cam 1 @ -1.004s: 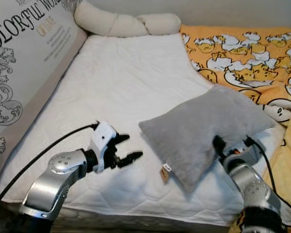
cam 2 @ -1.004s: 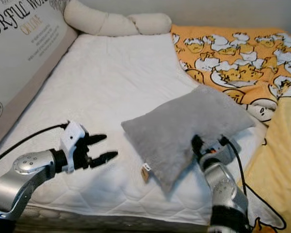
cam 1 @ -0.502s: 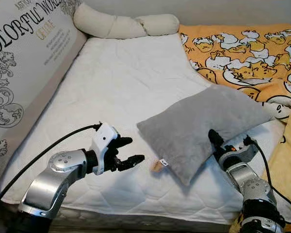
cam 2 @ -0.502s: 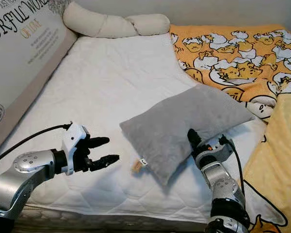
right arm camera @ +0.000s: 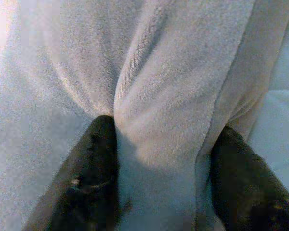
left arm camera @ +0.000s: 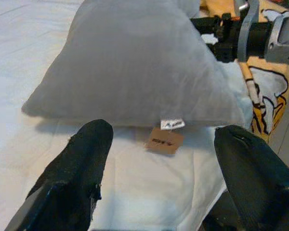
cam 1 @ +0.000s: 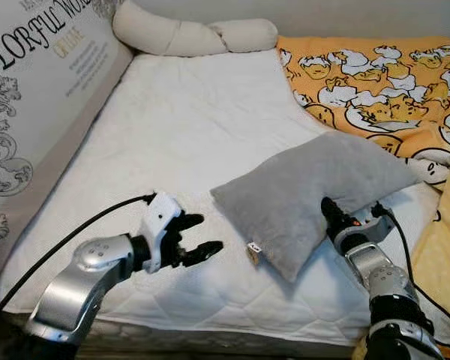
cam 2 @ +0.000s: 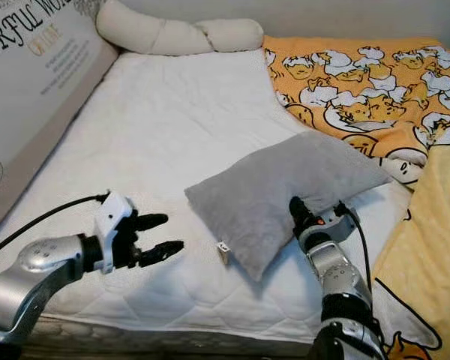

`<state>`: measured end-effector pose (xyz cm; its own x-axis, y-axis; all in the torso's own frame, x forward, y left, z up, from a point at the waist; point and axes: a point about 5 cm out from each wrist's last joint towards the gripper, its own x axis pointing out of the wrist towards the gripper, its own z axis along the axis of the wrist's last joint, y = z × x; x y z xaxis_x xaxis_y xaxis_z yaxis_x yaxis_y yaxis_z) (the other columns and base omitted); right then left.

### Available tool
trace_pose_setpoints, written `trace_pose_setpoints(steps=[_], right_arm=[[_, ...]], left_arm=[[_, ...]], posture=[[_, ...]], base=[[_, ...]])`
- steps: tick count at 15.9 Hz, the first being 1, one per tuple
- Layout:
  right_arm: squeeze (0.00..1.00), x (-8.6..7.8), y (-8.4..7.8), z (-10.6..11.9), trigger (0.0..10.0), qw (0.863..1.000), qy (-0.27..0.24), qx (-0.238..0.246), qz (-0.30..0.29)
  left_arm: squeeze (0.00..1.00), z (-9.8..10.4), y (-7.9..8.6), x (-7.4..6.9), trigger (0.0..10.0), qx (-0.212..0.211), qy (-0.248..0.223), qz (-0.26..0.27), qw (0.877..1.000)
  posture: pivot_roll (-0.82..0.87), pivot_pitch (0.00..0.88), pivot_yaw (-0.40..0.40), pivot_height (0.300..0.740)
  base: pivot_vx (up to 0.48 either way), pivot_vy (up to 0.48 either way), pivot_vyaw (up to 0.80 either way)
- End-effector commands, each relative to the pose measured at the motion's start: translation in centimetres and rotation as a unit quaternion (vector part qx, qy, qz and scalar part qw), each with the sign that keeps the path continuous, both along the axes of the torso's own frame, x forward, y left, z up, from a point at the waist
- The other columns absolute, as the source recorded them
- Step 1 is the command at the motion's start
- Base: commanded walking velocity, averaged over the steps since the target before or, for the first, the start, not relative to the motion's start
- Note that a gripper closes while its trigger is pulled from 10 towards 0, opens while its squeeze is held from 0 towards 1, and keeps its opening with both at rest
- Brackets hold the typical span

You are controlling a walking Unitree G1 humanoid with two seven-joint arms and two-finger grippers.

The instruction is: Clean up the room

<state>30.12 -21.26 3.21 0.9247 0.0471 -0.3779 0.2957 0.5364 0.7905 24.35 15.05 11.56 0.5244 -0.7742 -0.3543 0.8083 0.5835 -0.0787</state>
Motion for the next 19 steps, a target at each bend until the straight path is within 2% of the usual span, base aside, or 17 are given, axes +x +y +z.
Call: trace_pose_setpoints(steps=[1,3,5,8,12,15,16,17,19], right_arm=[[0.0,0.6,1.1,0.0,0.0,1.0,0.009,-0.004,0.021],[0.0,0.8,1.3,0.1,0.0,0.999,0.013,-0.02,0.029],[0.0,1.1,0.4,0.6,0.0,1.0,0.005,-0.024,0.009],[0.0,1.9,-0.2,1.6,0.0,1.0,-0.008,-0.026,-0.002],[0.0,3.5,0.7,3.1,0.0,0.999,-0.021,-0.037,0.017],[0.0,5.5,1.7,5.2,0.0,0.997,-0.044,-0.052,0.045],[0.0,6.3,2.4,6.3,0.0,0.995,-0.057,-0.057,0.061],[0.0,7.3,3.7,7.9,0.0,0.992,-0.076,-0.061,0.083],[0.0,9.1,6.2,12.0,0.0,0.982,-0.136,-0.046,0.124]], left_arm=[[0.0,0.6,0.7,0.1,10.0,0.004,-0.014,0.017,1.0],[0.0,0.5,1.0,0.4,10.0,-0.002,-0.016,0.035,0.999],[0.0,0.4,0.2,1.0,10.0,-0.02,-0.013,0.031,0.999],[0.0,0.7,0.2,0.9,10.0,-0.022,-0.015,0.032,0.999],[0.0,0.6,1.1,0.5,10.0,-0.018,-0.017,0.051,0.998],[0.0,0.7,1.8,0.5,10.0,-0.02,-0.023,0.071,0.997],[0.0,0.8,2.1,0.7,10.0,-0.022,-0.033,0.088,0.995],[0.0,1.0,2.8,1.6,10.0,-0.022,-0.047,0.131,0.99],[0.0,1.2,4.9,4.2,10.0,0.007,-0.085,0.262,0.961]], posture=[[0.11,0.0,0.022,0.74],[0.07,0.0,0.051,0.74],[0.05,0.0,0.079,0.74],[0.07,0.0,0.068,0.74],[0.1,0.0,0.032,0.74],[0.1,0.0,0.022,0.74],[0.1,0.0,0.022,0.74],[0.08,0.0,0.034,0.74],[0.08,0.0,0.042,0.74]], base=[[0.0,0.0,0.0],[0.0,0.0,0.0],[0.0,0.0,0.0],[0.0,0.0,0.0],[0.0,0.0,0.0],[0.0,0.0,0.0],[0.0,0.0,0.0],[0.0,0.0,0.0],[0.0,0.0,0.0]])
